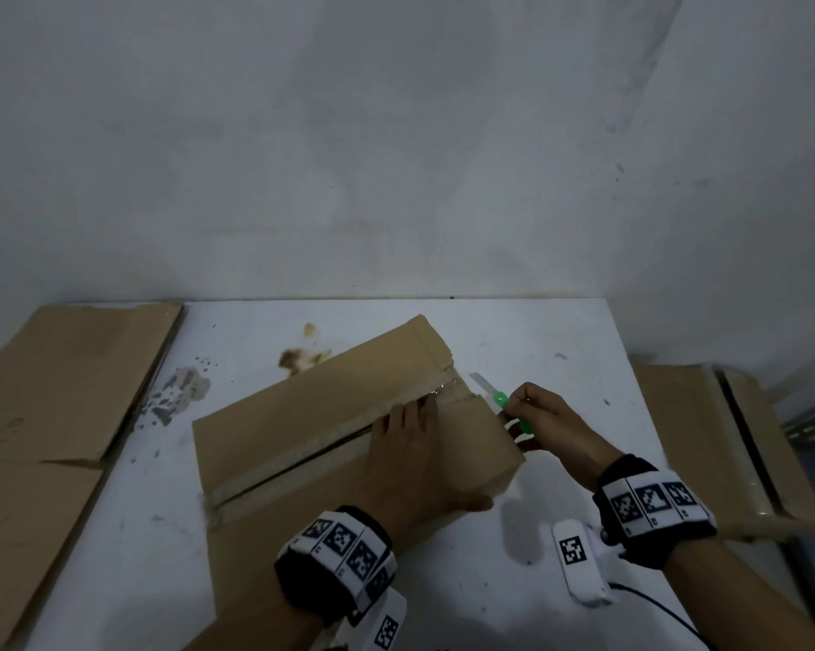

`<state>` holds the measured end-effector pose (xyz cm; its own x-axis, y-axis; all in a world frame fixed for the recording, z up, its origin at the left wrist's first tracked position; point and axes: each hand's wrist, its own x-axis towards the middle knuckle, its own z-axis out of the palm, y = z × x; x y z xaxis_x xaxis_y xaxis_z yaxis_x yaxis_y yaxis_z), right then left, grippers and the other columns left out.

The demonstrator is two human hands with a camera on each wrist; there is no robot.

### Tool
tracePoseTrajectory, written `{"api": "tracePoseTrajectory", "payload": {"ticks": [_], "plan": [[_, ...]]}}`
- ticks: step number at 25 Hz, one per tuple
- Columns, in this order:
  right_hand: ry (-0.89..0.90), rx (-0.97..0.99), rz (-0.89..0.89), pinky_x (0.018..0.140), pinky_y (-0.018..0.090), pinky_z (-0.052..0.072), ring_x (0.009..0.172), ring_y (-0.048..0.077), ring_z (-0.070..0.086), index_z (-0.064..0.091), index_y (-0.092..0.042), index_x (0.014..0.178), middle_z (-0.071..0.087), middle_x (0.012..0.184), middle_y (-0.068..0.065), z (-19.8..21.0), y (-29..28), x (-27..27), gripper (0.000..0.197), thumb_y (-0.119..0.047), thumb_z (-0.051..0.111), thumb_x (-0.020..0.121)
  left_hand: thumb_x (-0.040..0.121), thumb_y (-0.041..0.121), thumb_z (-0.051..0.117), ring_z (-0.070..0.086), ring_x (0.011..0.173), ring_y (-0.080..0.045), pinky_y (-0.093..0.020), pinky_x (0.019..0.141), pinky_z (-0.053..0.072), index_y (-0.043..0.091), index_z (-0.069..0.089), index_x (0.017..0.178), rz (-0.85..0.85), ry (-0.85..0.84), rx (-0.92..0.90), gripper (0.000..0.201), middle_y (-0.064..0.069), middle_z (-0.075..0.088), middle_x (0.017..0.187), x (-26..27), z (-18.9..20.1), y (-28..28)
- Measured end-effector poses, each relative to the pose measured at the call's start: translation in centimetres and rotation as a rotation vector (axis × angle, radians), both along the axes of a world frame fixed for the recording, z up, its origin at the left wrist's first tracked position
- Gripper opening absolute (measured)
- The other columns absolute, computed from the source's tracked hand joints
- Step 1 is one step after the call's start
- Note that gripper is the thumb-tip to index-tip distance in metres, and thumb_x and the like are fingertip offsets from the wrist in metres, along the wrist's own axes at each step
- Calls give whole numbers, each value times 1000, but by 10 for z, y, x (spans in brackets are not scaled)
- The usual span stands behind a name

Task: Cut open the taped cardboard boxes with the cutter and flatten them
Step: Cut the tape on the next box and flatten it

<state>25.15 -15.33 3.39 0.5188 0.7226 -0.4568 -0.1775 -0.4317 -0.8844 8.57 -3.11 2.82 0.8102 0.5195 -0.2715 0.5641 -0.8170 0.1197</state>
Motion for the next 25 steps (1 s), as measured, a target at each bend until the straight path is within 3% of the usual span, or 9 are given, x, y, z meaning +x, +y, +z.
{"api": "tracePoseTrajectory", "payload": {"ticks": [2, 5, 9, 13, 18, 22, 25], "plan": [[-6, -12, 21, 68, 35, 50, 74, 22, 59, 49, -11, 85, 67, 90, 9, 0, -2, -2, 20, -20, 50, 103, 44, 101, 53, 38, 127, -28, -46, 105, 32, 20, 22, 151, 28, 6, -34, 138, -5, 41, 140, 2, 0, -3], [1, -13, 29, 68, 36, 51, 73, 22, 59, 49, -11, 85, 67, 87, 9, 0, -7, -7, 22, -24, 52, 103, 50, 93, 62, 34, 128, -27, -51, 105, 35, 28, 34, 145, 122, -4, -186, 119, -2, 42, 133, 8, 11, 10], [15, -15, 41, 68, 39, 53, 71, 25, 63, 49, -11, 87, 70, 87, 14, 2, -14, -4, 24, -28, 54, 102, 51, 84, 74, 32, 131, -25, -54, 108, 35, 30, 35, 144, 125, 53, -257, 114, 0, 41, 134, 14, 17, 18], [-206, -122, 113, 63, 37, 53, 59, 23, 58, 55, -6, 89, 67, 75, 14, 7, -11, 19, 24, -27, 56, 101, 50, 83, 76, 34, 127, -25, -56, 105, 36, 26, 39, 135, 121, 92, -221, 109, -1, 43, 128, 18, 19, 14], [-435, -192, 274, 65, 36, 58, 65, 20, 52, 64, -8, 94, 58, 73, 9, 21, 17, 38, 14, -15, 53, 98, 54, 78, 78, 41, 119, -24, -57, 102, 40, 21, 40, 127, 82, 118, -215, 101, -1, 41, 123, 20, 24, 12], [-369, -187, 332, 62, 34, 55, 61, 18, 44, 64, -8, 87, 49, 69, 7, 29, 30, 47, 14, -8, 53, 95, 52, 79, 78, 44, 111, -22, -52, 99, 44, 21, 41, 124, 59, 121, -216, 100, 3, 37, 109, 18, 23, 19], [-271, -165, 297, 54, 29, 49, 51, 16, 39, 63, -8, 80, 45, 66, 7, 29, 29, 53, 18, -4, 52, 94, 52, 76, 80, 43, 111, -21, -50, 99, 44, 21, 41, 126, 35, 125, -233, 100, 3, 41, 115, 14, 21, 25]]}}
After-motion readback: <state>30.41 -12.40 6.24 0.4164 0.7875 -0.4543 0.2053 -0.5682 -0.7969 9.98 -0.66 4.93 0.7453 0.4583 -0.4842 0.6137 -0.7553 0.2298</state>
